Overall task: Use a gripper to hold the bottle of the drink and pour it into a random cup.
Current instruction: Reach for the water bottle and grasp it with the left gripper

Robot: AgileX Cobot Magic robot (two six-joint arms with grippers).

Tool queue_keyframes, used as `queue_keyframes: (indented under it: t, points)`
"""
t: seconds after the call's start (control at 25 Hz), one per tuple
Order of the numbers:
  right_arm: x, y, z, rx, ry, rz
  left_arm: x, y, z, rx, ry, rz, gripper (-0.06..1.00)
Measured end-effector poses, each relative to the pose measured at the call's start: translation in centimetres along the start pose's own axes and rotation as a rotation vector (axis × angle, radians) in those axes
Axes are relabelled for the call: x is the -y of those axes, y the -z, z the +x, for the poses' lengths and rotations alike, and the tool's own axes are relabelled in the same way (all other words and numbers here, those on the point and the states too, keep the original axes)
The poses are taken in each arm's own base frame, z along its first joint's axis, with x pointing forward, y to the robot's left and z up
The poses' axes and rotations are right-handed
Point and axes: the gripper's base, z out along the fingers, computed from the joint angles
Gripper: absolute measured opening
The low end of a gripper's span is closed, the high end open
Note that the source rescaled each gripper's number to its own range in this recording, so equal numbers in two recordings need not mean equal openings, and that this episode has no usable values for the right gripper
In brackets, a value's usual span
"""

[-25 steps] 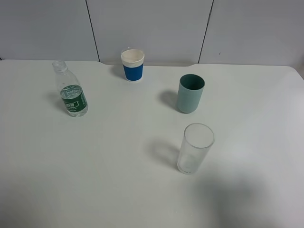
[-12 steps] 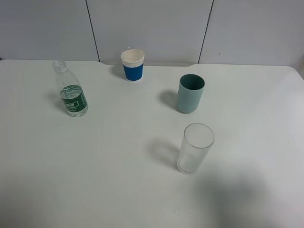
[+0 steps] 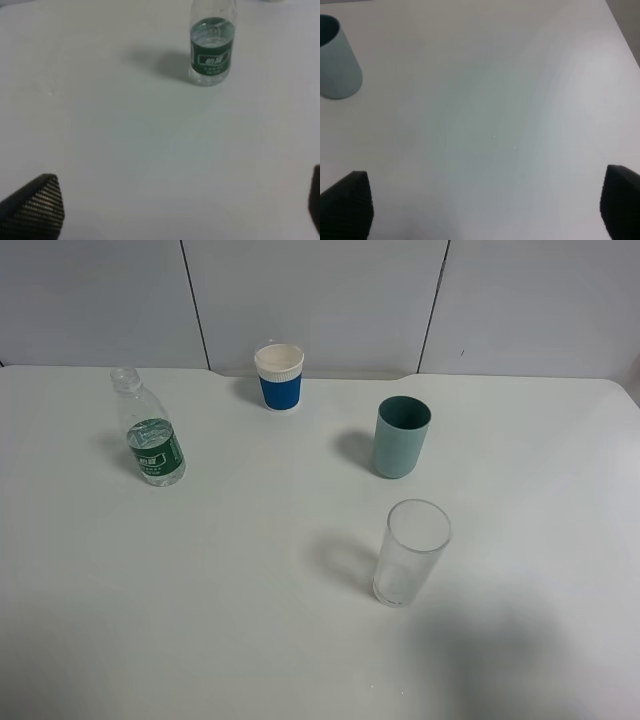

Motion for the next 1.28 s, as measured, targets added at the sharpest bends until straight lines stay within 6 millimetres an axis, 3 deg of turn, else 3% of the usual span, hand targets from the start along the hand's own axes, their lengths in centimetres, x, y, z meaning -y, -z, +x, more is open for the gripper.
queue_keyframes:
  t: [1.28]
  points:
    - [0.0, 0.0, 0.0, 0.0, 0.0, 0.0, 0.0, 0.0, 0.0, 0.0, 0.0, 0.0, 1.0]
